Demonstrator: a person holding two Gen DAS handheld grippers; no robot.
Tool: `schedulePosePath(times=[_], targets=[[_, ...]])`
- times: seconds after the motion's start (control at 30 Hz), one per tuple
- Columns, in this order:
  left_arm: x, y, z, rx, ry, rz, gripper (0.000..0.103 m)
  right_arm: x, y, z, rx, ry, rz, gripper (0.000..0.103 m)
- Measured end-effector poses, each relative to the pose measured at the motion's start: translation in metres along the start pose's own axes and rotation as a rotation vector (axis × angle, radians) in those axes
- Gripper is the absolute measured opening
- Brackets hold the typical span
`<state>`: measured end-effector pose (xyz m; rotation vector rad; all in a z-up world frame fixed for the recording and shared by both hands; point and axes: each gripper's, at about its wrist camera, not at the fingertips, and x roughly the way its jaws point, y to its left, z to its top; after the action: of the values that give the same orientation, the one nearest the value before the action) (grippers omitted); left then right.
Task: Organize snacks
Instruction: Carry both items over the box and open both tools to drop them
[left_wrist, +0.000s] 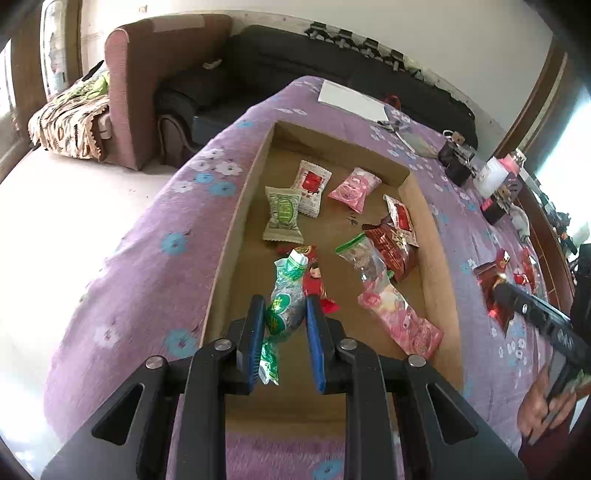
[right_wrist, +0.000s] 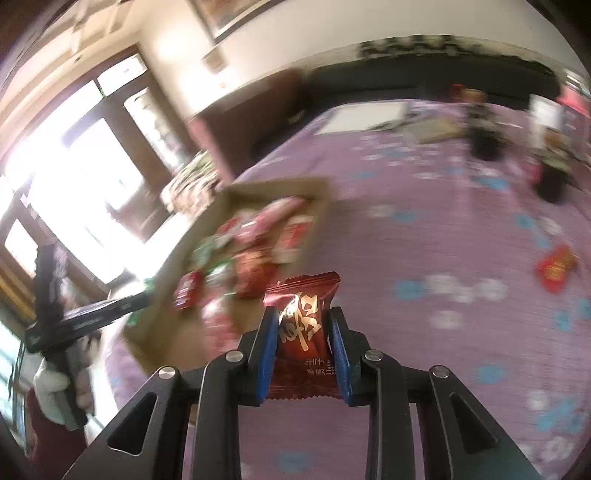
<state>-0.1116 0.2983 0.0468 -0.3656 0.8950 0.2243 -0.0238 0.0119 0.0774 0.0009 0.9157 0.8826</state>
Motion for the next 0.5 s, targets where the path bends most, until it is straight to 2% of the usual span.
schedulePosePath(times=[0.27,0.5], targets=[[0.026,0.003,0.008,0.004,0.048,0.024,0.019,0.057,0.089,-0.009,-0.143,0.11,0.073,0.028],[0.021,0.011,0.005,-0.046,0.041,0.0,0.022,0.089,0.114,-0.02,-0.187,0.162,0.059,0.028]])
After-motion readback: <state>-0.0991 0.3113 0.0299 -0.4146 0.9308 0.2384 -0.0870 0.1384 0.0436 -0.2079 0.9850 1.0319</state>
